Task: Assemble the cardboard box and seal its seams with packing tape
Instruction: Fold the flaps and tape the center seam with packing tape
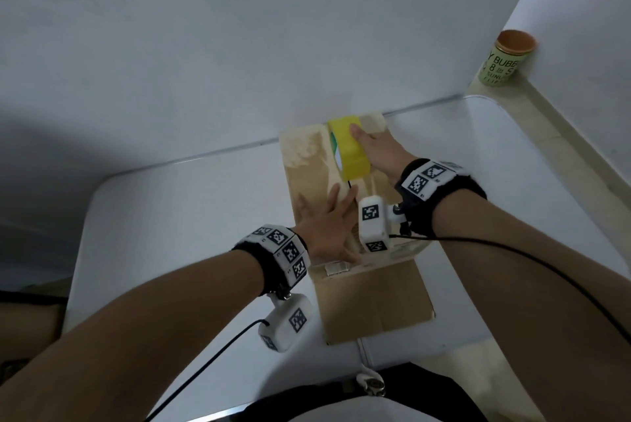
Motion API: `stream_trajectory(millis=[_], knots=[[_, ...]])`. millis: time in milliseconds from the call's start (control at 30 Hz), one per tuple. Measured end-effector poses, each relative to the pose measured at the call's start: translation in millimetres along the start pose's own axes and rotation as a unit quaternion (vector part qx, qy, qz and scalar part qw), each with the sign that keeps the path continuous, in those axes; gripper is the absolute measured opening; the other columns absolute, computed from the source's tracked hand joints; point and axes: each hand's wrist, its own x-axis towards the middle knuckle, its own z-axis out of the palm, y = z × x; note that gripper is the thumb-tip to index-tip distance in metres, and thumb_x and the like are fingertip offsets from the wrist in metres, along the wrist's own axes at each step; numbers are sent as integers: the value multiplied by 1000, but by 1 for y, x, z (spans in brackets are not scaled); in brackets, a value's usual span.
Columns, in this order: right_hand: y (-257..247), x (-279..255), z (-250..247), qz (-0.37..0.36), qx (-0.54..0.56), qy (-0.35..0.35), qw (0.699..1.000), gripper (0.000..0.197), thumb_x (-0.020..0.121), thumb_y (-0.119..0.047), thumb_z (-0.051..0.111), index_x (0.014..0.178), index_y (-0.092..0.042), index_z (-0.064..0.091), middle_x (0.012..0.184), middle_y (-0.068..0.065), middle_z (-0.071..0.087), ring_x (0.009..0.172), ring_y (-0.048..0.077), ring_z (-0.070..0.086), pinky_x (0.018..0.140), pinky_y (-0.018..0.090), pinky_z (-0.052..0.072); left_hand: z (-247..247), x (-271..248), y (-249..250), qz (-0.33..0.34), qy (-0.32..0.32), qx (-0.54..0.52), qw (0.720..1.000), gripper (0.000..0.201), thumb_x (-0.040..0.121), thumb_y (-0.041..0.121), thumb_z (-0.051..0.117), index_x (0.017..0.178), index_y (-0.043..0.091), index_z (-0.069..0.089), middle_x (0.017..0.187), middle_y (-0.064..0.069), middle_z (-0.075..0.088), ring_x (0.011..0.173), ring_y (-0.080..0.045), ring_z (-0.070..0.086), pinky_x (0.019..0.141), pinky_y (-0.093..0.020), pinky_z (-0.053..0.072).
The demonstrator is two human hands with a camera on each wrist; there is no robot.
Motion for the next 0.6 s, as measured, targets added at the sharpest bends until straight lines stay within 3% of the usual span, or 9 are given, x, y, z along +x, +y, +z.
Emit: stream_trajectory(millis=[67,133,200,267,367,433,500,567,600], knots=[[-3,-20,-5,1,38,26,999,116,55,-98,30,116,-6,64,112,15,69,103,30,66,98,48,48,5,8,-6,14,-5,18,1000,116,63,87,45,148,38,-17,154,9,-33,138,-29,-36,91,-85,-10],[-23,-54,-8,1,88,53,995,76,82,-73,44,127,-13,58,124,7,64,112,22,62,102,41,47,9,11,-8,27,2,27,999,117,56,95,30,147,40,-19,155,10,-29,137,-28,-37,91,-85,-10],[-27,-70,-9,8,134,54,989,52,95,-51,45,133,-15,52,128,4,60,114,20,59,104,39,45,11,9,-9,20,4,13,1000,112,65,87,41,146,40,-20,155,14,-29,136,-25,-38,87,-82,-15],[-28,-84,-8,30,173,22,984,49,97,-46,45,132,-13,52,124,1,59,112,20,59,104,39,45,11,5,-9,14,21,7,1000,113,69,80,50,146,39,-23,155,14,-29,135,-22,-38,88,-81,-16],[-30,-98,-8,49,196,-21,979,39,97,-39,49,124,-11,58,126,8,62,107,25,64,98,38,50,9,5,-10,29,21,-9,999,118,62,87,42,143,39,-28,153,16,-30,132,-19,-41,95,-80,-16],[-34,-108,-8,41,206,-32,977,30,99,-31,49,117,-9,59,117,11,64,86,20,67,78,28,56,13,12,-16,35,7,-4,999,116,56,93,30,141,42,-31,150,17,-33,133,-22,-42,99,-79,-13],[-37,-117,-10,43,212,-26,976,35,99,-29,49,119,-3,60,110,15,65,71,15,63,59,19,54,18,17,-19,48,14,23,998,111,60,93,29,143,44,-27,154,12,-31,138,-24,-37,104,-77,-3],[-36,-125,-11,46,213,0,976,42,97,-34,52,123,-2,58,109,13,66,74,19,64,60,19,56,14,12,-15,32,24,23,999,111,65,87,39,147,41,-21,156,13,-26,138,-23,-36,101,-79,-5],[-33,-130,-11,50,198,20,979,47,95,-41,53,124,-4,57,113,10,65,84,23,66,72,22,58,13,9,-11,16,25,20,999,110,68,83,44,147,41,-19,155,16,-25,139,-21,-34,98,-80,-10]])
